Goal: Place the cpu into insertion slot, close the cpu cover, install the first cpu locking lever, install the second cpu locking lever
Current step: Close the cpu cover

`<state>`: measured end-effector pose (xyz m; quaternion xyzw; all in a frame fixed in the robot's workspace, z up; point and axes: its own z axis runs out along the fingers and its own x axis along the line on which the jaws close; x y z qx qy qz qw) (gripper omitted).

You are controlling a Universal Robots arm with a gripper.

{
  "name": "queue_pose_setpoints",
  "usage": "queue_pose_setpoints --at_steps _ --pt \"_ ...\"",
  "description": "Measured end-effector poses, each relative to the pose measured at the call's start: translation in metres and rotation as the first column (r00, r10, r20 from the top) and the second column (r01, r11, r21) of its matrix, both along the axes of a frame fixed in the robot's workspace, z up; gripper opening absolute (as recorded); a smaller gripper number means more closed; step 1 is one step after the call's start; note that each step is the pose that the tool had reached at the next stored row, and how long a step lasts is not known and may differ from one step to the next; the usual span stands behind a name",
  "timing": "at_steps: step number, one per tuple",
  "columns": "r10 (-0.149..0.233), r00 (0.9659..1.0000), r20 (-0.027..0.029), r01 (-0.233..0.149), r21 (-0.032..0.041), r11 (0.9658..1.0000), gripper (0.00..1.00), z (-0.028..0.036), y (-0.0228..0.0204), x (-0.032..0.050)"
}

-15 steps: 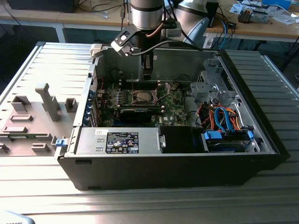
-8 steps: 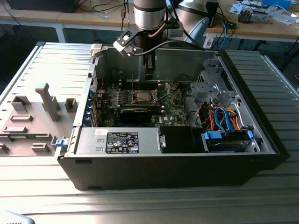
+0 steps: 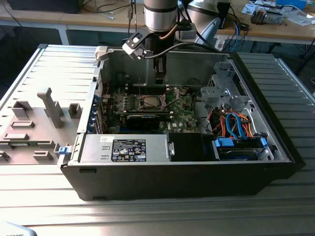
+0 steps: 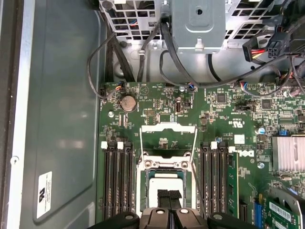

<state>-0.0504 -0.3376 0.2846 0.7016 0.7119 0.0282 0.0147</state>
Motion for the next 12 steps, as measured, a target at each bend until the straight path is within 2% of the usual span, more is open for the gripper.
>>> queue_pose_setpoints --at_steps 12 --pt "0.000 1.0000 -0.0009 0.000 0.0001 1.0000 0.11 0.0000 0.0000 0.0093"
